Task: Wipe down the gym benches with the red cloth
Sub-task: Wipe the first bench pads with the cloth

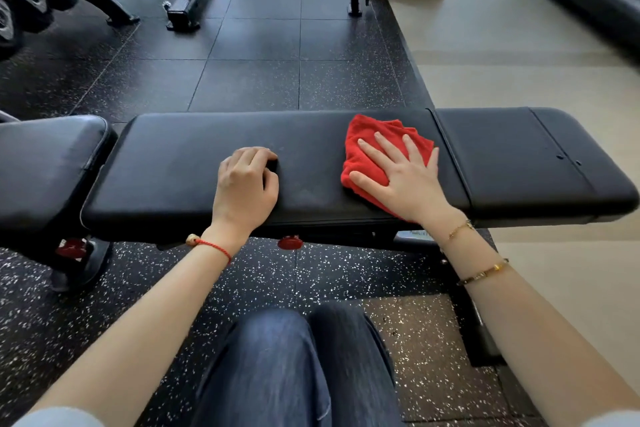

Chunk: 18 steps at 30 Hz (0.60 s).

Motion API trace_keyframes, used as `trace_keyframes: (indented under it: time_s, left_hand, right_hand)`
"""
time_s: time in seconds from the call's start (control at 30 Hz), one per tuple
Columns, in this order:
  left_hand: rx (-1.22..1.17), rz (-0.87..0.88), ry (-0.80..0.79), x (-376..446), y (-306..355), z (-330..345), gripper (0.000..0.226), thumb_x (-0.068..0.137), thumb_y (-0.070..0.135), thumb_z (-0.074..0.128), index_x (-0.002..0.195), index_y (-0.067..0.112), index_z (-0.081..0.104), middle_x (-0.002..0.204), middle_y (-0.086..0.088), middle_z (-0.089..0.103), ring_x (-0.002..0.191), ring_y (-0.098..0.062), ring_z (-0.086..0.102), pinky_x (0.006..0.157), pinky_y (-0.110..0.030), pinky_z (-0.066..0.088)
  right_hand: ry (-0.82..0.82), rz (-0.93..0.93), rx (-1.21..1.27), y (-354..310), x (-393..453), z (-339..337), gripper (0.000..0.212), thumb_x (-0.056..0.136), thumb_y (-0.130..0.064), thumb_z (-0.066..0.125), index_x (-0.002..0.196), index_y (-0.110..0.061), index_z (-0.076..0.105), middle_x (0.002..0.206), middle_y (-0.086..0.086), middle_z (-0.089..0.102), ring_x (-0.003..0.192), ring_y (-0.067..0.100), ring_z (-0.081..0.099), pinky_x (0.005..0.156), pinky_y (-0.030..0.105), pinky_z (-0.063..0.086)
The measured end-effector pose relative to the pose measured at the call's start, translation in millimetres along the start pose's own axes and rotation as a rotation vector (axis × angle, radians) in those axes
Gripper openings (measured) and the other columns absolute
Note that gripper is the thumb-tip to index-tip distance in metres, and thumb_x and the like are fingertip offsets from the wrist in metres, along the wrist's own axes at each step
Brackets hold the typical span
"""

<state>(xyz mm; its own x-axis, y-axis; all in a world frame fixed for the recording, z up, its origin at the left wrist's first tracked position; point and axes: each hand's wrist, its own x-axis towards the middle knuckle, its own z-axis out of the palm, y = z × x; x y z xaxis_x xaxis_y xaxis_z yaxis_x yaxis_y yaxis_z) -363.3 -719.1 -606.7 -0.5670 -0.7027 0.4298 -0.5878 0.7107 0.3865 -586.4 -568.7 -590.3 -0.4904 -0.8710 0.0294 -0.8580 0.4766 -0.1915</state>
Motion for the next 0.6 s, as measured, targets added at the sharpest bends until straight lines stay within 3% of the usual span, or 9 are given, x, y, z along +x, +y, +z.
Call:
trace_keyframes:
  time_s: [0.43,0.6]
  left_hand:
    - [0.042,0.092,0.028,9,11,6,0.027,0.090,0.013,0.054,0.112,0.017,0.068,0.115,0.000,0.068,0.111,-0.025,0.059,0.104,-0.040,0.036]
    - [-0.081,0.164,-0.021,19,57,15,0.029,0.089,0.018,0.054,0.115,0.018,0.068,0.118,0.001,0.068,0.114,-0.023,0.058,0.105,-0.038,0.037]
  right_hand:
    - [0.025,0.072,-0.007,-13,0,2,0.072,0.082,-0.082,0.027,0.147,-0.056,0.016,0.163,-0.017,0.011,0.150,0.029,0.005,0.117,0.062,0.003]
    - [0.032,0.161,0.010,-22,3,0,0.060,0.091,-0.070,0.036,0.147,-0.049,0.028,0.163,0.005,0.014,0.147,0.032,0.013,0.117,0.055,0.014]
